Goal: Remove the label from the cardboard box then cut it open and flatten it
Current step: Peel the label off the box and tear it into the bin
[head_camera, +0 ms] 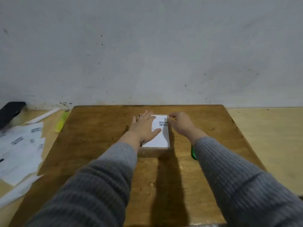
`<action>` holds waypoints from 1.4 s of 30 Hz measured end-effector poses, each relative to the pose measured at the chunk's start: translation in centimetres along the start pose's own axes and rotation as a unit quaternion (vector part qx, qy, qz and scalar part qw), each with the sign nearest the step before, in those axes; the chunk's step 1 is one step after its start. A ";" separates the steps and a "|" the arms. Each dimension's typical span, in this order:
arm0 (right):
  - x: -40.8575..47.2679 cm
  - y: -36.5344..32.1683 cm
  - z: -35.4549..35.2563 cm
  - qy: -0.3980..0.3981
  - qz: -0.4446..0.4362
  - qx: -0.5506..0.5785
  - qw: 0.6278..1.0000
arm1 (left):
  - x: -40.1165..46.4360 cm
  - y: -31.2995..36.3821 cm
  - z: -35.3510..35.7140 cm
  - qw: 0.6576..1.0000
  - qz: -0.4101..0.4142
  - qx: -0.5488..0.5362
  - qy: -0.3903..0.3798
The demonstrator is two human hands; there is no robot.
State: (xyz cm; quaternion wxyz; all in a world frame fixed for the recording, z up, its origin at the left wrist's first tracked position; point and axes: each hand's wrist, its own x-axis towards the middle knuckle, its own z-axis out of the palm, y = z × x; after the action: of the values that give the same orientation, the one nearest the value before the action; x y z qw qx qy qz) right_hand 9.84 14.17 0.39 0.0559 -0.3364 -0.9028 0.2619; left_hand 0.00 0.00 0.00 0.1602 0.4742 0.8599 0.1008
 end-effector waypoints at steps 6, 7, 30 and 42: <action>2.3 0.3 1.8 0.042 0.031 0.023 0.998 | 2.5 -0.8 2.7 0.998 0.022 0.063 0.016; 2.6 0.3 1.9 0.047 0.030 0.028 0.998 | 2.7 -0.9 2.9 0.997 0.022 0.069 0.016; 2.8 -0.4 3.3 0.098 0.021 0.004 0.995 | 3.7 -1.1 3.7 0.998 -0.010 0.053 0.017; 2.7 -1.1 2.8 0.040 0.032 0.100 0.994 | 1.9 -3.4 2.5 0.998 -0.002 0.058 0.012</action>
State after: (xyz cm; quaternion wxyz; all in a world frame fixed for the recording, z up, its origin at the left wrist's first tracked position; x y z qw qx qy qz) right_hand 6.35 13.98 -1.63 0.1172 -0.3682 -0.8578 0.3389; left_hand -2.71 -0.15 -3.77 0.1226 0.4794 0.8671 0.0564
